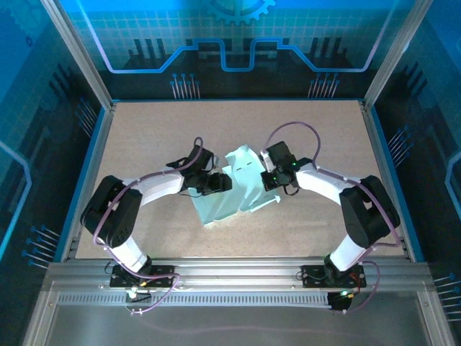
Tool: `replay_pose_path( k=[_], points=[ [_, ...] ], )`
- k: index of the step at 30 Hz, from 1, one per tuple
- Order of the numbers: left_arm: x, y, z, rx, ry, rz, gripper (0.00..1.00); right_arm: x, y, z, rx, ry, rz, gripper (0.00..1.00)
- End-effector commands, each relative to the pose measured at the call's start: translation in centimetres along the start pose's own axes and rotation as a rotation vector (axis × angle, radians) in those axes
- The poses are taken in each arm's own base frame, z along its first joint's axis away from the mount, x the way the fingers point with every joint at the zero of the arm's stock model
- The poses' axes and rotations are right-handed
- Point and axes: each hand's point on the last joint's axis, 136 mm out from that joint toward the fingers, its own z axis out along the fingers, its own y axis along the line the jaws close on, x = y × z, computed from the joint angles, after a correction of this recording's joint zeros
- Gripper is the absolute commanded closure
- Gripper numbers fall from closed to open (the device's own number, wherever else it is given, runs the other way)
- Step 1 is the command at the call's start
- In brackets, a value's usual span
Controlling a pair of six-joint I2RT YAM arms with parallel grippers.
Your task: Fold the paper box
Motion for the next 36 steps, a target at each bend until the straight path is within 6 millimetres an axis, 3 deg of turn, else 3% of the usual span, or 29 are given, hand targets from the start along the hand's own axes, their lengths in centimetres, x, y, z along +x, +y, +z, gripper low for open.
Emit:
replay_pose_path(
  k=[1, 12, 23, 36],
  points=[
    [-1.1, -1.2, -1.5, 0.011, -0.045, 0.032, 0.40, -0.4, -0.3, -0.6, 0.039, -0.041, 0.000, 1.00],
    [-1.9, -1.8, -1.5, 0.021, -0.053, 0.035, 0.31, 0.0, 0.2, 0.1, 0.031, -0.044, 0.030, 1.00],
    [-4.6, -2.6, -1.4, 0.043, -0.105, 0.055, 0.23, 0.5, 0.4, -0.5, 0.065, -0.120, -0.030, 1.00],
    [-7.4, -7.8, -4.3, 0.125, -0.172, 0.103, 0.14, -0.8, 0.9, -1.3, 0.054, -0.261, -0.062, 1.00]
  ],
)
